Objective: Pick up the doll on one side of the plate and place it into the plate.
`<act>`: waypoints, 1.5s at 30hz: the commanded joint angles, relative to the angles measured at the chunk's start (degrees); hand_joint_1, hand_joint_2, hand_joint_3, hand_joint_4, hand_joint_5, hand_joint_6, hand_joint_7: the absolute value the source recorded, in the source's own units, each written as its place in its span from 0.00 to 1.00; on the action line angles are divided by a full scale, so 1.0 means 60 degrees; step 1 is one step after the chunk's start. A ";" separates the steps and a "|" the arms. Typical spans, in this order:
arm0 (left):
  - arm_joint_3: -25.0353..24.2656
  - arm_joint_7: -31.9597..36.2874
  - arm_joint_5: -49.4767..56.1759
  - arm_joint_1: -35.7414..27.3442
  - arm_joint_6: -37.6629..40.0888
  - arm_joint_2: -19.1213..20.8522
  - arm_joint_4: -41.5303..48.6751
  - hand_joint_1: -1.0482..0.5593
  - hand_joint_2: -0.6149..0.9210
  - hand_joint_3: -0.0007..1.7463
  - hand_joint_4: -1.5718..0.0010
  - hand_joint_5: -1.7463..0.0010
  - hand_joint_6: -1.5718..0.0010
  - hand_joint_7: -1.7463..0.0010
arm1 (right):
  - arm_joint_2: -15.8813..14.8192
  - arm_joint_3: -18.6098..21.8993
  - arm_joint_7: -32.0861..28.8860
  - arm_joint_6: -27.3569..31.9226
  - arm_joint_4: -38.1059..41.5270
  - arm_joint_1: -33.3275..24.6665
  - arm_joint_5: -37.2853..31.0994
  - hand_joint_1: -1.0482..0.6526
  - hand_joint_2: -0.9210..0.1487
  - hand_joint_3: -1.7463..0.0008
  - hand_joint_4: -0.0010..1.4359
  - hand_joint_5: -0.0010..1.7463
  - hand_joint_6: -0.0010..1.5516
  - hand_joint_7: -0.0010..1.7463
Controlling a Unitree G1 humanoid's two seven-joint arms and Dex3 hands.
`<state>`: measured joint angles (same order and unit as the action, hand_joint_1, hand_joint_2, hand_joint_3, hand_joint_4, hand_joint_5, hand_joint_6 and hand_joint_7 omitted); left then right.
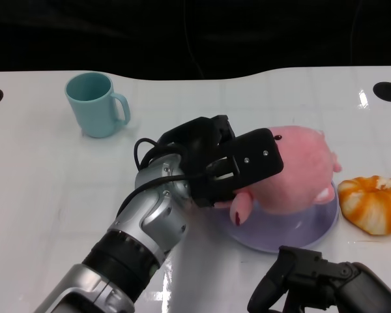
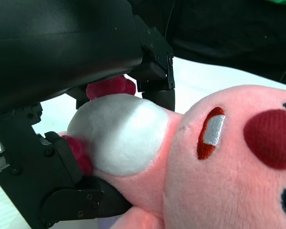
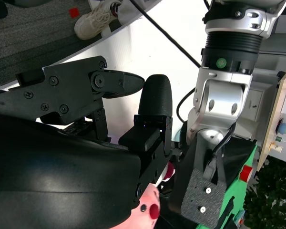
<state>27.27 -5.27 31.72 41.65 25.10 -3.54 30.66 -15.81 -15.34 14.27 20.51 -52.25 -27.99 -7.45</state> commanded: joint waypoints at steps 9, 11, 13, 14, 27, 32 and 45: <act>-0.0187 -0.0834 -0.0568 -0.0066 -0.0226 0.0307 -0.0843 0.30 1.00 0.14 0.90 0.61 0.75 0.98 | -0.0010 0.0122 -0.0053 0.0048 -0.0153 -0.0050 0.0085 0.47 0.00 0.80 0.48 0.90 0.39 0.74; -0.0128 -0.0940 -0.0600 -0.0157 -0.0317 0.0409 -0.1081 0.23 1.00 0.16 0.97 0.71 0.83 1.00 | -0.0035 0.0175 -0.0029 0.0035 -0.0129 -0.0025 0.0119 0.47 0.00 0.80 0.48 0.91 0.39 0.74; -0.0089 -0.0962 -0.0622 -0.0297 -0.0560 0.0507 -0.1302 0.16 1.00 0.19 0.99 0.85 0.91 0.99 | -0.0064 0.0211 -0.0018 0.0041 -0.0107 -0.0009 0.0120 0.47 0.00 0.80 0.48 0.91 0.39 0.75; -0.0072 -0.0963 -0.0620 -0.0359 -0.0693 0.0552 -0.1384 0.14 1.00 0.20 1.00 0.89 0.92 1.00 | -0.0072 0.0224 -0.0015 0.0044 -0.0103 -0.0007 0.0120 0.47 0.00 0.80 0.48 0.91 0.39 0.75; -0.0215 -0.1632 -0.0762 -0.1527 -0.1418 0.1500 -0.3648 0.07 1.00 0.24 0.97 0.98 0.96 0.98 | -0.0105 0.0452 0.0093 -0.0018 -0.0053 -0.0050 0.0276 0.46 0.00 0.80 0.47 0.90 0.38 0.74; -0.0525 -0.2127 -0.1137 -0.2359 -0.1850 0.2265 -0.4911 0.09 1.00 0.24 0.94 0.96 0.94 0.97 | -0.0102 0.0491 0.0117 -0.0093 0.0034 -0.0011 0.0302 0.46 0.00 0.80 0.47 0.90 0.39 0.74; -0.1891 -0.2344 -0.2620 -0.4671 -0.3377 0.3209 -0.6844 0.15 1.00 0.18 0.91 0.76 0.83 0.95 | -0.0138 0.0629 0.0231 -0.0173 0.0144 0.0038 0.0351 0.47 0.00 0.80 0.47 0.90 0.39 0.74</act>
<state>17.30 -19.84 17.08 15.08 6.12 15.09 -8.78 -16.12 -12.05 15.48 20.39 -51.67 -27.64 -6.01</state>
